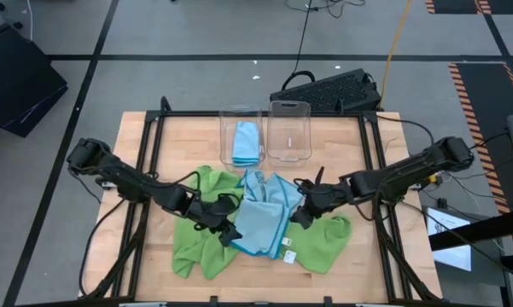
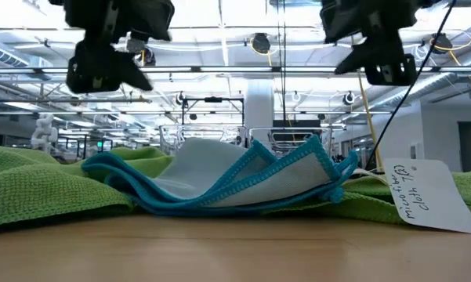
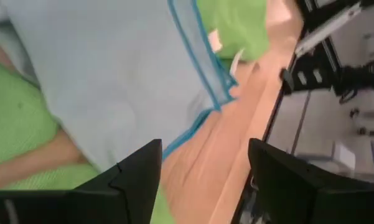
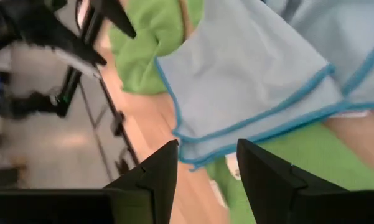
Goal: Fold microfiber towels
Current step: Fold the bottom blue microfiber towel
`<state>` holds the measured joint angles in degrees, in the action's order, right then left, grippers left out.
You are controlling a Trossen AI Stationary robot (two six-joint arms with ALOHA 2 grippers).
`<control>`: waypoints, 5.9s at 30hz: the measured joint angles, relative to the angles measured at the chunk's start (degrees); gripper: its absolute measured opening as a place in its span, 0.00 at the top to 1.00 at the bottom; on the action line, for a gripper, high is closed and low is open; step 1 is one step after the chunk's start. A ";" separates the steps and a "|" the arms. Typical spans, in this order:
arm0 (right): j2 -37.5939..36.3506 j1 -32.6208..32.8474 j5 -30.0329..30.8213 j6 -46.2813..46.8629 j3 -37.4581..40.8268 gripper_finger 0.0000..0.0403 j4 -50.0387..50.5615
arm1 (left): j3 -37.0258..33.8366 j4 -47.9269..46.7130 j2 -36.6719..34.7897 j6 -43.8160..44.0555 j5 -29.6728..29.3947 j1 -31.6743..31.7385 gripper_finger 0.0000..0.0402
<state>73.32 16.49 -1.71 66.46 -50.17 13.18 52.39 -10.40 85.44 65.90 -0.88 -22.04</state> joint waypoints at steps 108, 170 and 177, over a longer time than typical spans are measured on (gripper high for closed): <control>25.40 -15.35 -21.04 -13.28 0.04 0.99 -13.77 | 8.77 -7.94 2.63 -40.97 17.12 28.12 0.36; 9.30 -13.16 -4.23 -42.05 0.00 1.00 -3.93 | 8.82 -8.76 11.17 -52.21 20.67 28.09 0.98; 9.29 -13.16 -4.45 -38.26 -0.02 1.00 -4.79 | 8.75 -10.40 7.47 -50.48 15.34 25.02 0.96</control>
<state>82.61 3.33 -6.16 28.20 -50.19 8.39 61.14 -20.79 92.92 15.42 14.46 2.98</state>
